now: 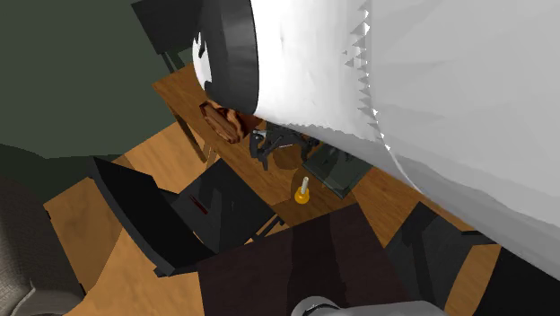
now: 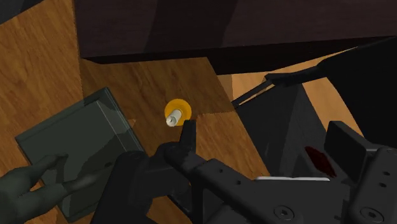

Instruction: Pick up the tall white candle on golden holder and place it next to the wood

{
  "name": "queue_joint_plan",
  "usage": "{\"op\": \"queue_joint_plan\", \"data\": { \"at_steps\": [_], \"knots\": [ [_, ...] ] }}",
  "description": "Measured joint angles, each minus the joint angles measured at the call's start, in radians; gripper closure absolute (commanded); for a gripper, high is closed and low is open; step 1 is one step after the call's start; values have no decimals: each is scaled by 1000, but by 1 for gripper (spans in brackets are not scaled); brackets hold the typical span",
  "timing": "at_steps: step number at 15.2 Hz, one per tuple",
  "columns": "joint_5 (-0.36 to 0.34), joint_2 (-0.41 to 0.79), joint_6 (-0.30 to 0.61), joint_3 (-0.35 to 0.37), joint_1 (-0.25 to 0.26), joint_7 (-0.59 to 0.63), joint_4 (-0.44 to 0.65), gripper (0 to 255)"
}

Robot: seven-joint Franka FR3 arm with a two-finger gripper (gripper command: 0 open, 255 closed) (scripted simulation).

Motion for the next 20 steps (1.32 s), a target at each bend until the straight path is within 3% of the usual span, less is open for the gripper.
{"op": "queue_joint_plan", "data": {
  "at_steps": [14,20],
  "knots": [
    [-33,543,269,-61,-64,-18,145,0],
    [-29,613,359,-62,-71,-23,117,0]
  ]
}}
